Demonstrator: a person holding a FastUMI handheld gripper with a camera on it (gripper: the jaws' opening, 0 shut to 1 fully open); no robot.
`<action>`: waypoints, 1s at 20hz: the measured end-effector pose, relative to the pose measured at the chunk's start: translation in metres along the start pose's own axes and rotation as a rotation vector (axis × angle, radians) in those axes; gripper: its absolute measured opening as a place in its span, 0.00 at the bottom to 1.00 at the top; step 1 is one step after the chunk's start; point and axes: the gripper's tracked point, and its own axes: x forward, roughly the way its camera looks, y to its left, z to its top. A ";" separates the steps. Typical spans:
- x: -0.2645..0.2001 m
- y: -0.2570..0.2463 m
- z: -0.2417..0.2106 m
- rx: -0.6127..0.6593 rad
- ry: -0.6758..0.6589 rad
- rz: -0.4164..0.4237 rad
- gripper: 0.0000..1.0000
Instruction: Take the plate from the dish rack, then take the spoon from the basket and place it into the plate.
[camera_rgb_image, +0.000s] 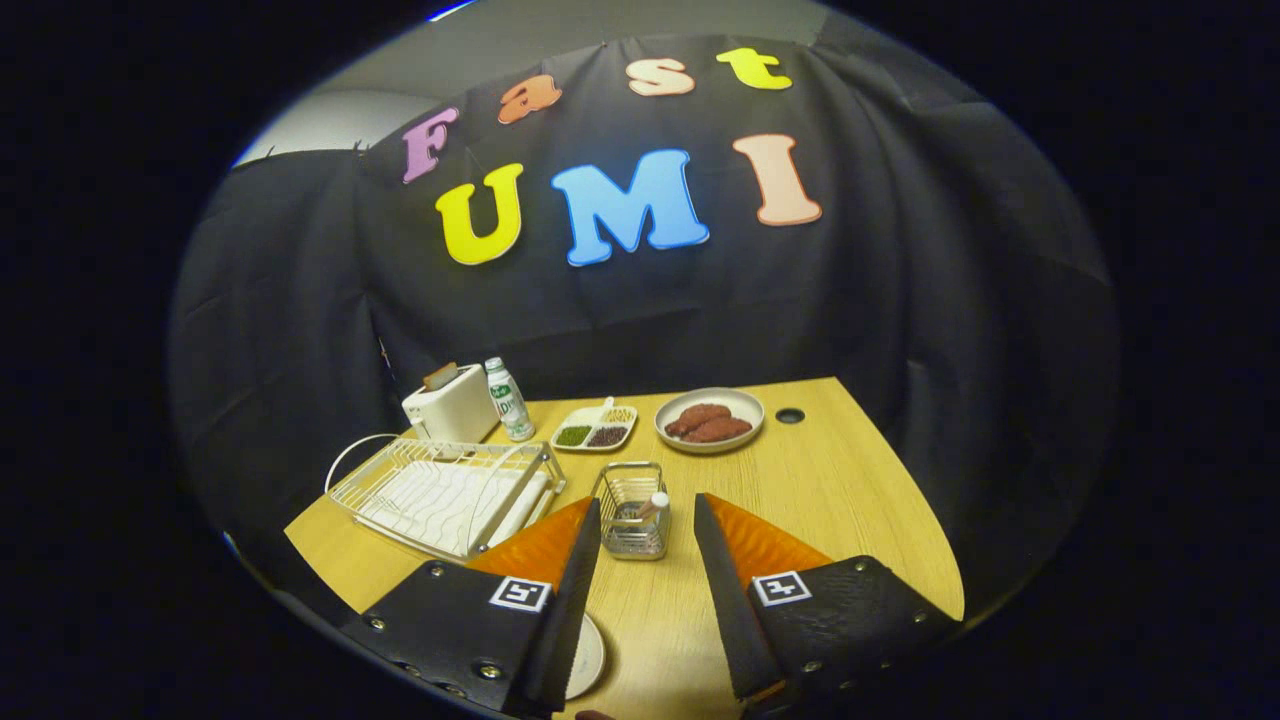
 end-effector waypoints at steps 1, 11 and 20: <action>0.003 -0.001 0.007 -0.025 -0.048 0.003 0.59; 0.049 -0.008 0.008 -0.117 -0.238 -0.044 0.59; 0.115 -0.009 -0.029 -0.097 -0.222 -0.037 0.59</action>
